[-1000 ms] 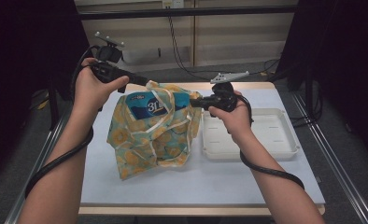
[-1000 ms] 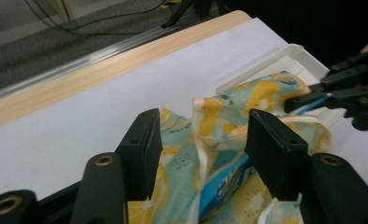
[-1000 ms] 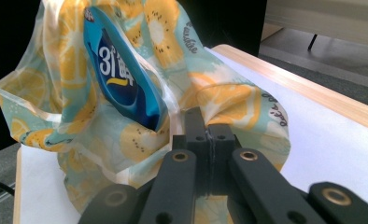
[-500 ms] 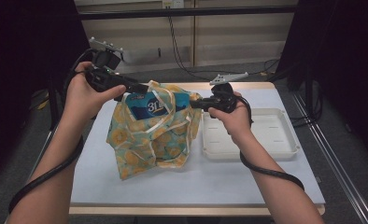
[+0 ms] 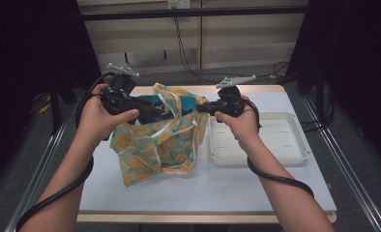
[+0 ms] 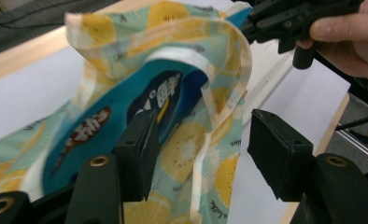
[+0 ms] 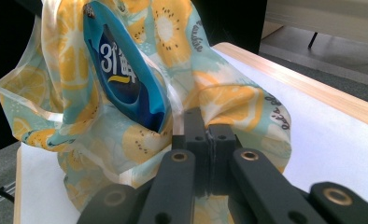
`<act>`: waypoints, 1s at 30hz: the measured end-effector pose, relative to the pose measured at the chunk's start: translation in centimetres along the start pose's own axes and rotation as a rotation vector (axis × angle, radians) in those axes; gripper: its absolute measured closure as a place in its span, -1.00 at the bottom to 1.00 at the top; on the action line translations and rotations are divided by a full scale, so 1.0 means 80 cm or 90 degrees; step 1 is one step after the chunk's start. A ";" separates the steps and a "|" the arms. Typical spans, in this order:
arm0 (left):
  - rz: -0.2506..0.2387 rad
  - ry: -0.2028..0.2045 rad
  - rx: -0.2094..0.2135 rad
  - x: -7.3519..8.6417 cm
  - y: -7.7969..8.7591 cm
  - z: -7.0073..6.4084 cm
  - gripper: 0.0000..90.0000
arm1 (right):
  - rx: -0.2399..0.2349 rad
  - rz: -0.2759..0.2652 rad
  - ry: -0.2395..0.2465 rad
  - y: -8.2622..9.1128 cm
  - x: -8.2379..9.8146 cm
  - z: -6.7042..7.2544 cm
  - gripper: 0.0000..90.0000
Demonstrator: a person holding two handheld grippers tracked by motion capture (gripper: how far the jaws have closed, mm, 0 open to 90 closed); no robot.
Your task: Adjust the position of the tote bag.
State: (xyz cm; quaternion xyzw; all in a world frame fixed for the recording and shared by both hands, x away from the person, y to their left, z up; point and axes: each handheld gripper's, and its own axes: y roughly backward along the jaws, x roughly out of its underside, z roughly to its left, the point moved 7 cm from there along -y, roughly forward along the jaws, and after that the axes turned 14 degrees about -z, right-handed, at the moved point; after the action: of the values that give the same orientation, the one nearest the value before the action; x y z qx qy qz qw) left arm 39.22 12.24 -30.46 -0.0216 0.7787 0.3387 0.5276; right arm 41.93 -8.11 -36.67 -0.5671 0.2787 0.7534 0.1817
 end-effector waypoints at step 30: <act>0.049 -0.047 0.057 0.035 -0.056 -0.019 0.45 | -0.006 0.001 -0.008 0.000 0.000 0.001 0.98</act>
State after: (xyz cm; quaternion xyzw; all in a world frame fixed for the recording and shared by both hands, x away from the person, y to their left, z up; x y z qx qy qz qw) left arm 38.54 8.89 -34.71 0.0442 0.7732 0.3240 0.5433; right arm 41.85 -8.05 -36.69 -0.5629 0.2741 0.7586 0.1803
